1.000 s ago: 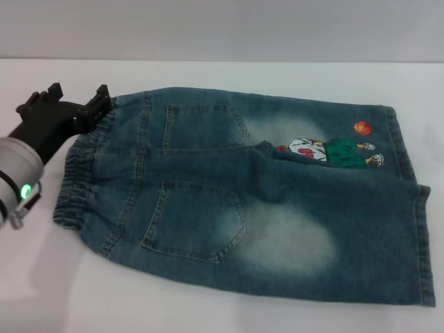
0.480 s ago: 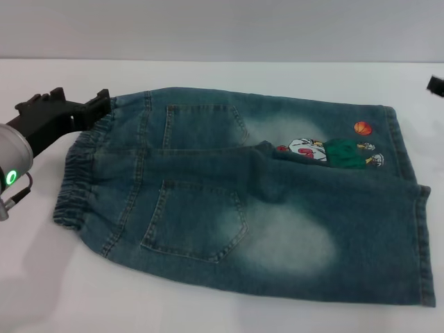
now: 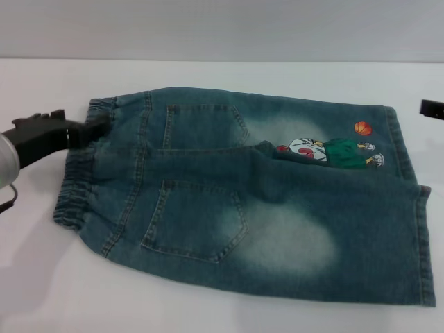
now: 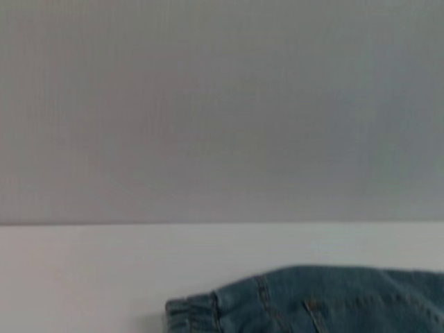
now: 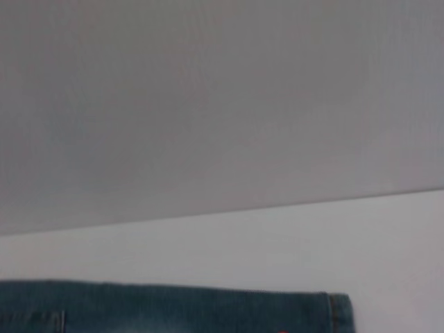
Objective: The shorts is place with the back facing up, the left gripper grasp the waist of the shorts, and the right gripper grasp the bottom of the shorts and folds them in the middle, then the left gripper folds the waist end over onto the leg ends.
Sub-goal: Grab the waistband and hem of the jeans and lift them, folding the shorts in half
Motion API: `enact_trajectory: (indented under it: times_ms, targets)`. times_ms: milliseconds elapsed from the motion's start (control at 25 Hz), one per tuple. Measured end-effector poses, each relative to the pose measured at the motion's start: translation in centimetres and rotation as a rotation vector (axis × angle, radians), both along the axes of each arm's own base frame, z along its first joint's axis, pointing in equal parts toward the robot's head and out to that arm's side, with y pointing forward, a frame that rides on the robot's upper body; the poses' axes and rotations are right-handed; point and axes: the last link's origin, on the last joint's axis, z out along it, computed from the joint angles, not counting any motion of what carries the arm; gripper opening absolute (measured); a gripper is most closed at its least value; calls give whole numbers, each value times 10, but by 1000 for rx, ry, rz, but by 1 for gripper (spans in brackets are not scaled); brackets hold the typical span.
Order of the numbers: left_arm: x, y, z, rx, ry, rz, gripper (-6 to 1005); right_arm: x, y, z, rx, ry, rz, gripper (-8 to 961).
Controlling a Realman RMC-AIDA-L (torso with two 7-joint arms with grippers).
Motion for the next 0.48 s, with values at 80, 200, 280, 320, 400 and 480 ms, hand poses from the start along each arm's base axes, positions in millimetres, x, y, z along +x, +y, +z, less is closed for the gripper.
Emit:
enact_trajectory:
  times_ms: [80,200,280,320,400,480]
  targets:
    - [-1,-3,2,-31,16,12,798,-2,-8,8,-18,-20,-16,652]
    - [-2,-6,2,-75,27,27,799,-3,-17,15,-41,-57,-41,652]
    - [-5,-8,3,-100,33,46,799,-2,-22,16,-55,-58,-55,652]
    - [-8,-10,5,-110,37,60,799,-1,-23,16,-60,-53,-60,652]
    - [-15,-12,10,-124,47,92,799,0,-24,14,-69,-41,-69,652]
    - [-24,-15,13,-143,56,146,798,4,-26,10,-79,-28,-84,652]
